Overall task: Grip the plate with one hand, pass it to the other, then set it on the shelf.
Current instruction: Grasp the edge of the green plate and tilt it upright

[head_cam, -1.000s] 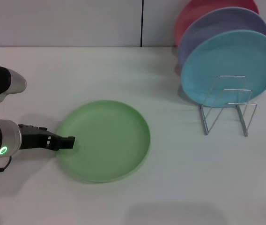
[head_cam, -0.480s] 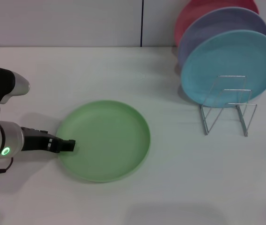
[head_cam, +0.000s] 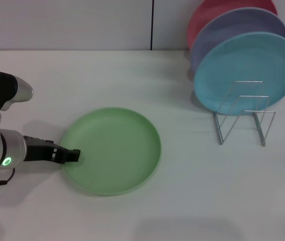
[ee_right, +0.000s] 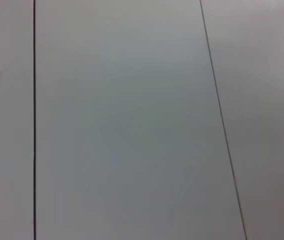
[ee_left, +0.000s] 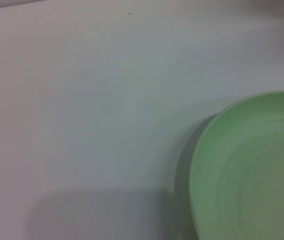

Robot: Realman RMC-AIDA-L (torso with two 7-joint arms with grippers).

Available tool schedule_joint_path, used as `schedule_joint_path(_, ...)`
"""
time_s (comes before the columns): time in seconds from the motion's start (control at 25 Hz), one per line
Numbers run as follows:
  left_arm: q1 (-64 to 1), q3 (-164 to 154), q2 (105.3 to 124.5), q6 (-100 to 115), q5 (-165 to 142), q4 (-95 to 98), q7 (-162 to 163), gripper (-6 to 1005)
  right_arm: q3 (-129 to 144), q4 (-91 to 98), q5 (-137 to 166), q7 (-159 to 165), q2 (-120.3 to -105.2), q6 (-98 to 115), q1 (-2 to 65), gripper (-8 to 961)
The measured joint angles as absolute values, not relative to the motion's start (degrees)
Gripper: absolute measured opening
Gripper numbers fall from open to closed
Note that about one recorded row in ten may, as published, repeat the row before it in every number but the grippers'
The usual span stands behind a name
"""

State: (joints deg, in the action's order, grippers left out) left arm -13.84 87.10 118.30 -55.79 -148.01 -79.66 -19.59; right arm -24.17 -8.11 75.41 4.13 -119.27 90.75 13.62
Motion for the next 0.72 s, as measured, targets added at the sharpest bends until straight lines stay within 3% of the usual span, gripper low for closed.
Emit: schedule_joint_path(0.72, -14.51, 86.99, 118.35, -56.57, -150.12, -79.68, -18.02, 675, -24.17, -8.09, 75.41, 4.13, -119.27, 90.70, 13.61, 797)
